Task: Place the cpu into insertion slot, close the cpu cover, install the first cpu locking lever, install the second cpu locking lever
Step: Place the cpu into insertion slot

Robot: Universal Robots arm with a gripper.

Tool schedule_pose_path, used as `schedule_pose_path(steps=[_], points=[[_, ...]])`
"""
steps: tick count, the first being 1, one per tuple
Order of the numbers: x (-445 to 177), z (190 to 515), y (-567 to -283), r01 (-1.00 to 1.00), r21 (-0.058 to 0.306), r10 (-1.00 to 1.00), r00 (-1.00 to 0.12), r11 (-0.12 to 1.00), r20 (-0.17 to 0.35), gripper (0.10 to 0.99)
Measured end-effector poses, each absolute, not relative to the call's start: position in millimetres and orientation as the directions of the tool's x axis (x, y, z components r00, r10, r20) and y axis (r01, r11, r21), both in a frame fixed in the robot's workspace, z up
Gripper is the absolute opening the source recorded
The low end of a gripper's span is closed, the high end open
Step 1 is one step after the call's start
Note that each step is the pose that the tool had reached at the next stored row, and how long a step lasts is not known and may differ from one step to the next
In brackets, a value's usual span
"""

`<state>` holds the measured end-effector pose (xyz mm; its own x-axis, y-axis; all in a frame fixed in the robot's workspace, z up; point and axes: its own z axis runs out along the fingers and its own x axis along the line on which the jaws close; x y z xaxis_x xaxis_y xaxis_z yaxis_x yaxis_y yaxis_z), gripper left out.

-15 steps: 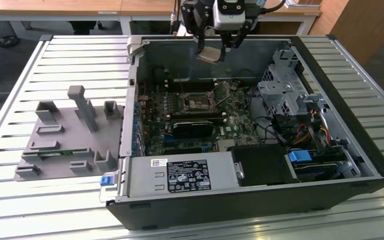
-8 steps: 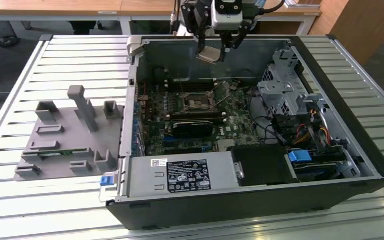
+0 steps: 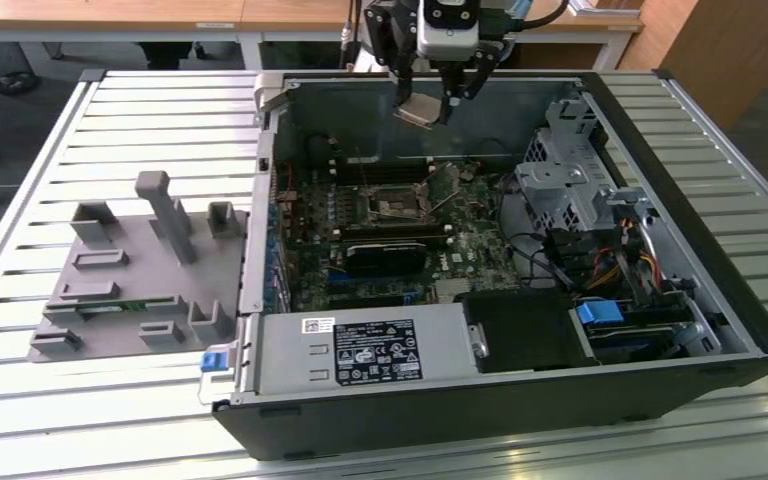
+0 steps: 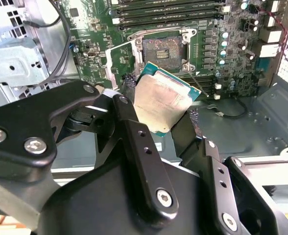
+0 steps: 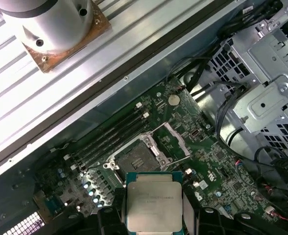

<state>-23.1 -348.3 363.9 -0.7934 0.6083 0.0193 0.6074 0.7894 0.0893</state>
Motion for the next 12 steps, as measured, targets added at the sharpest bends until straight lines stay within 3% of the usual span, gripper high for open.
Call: schedule_pose_path(steps=[12], points=[[-23.1, 363.8, -348.2, 0.682, 0.089, 0.683, -0.730, 0.726, 0.019, 0.545]])
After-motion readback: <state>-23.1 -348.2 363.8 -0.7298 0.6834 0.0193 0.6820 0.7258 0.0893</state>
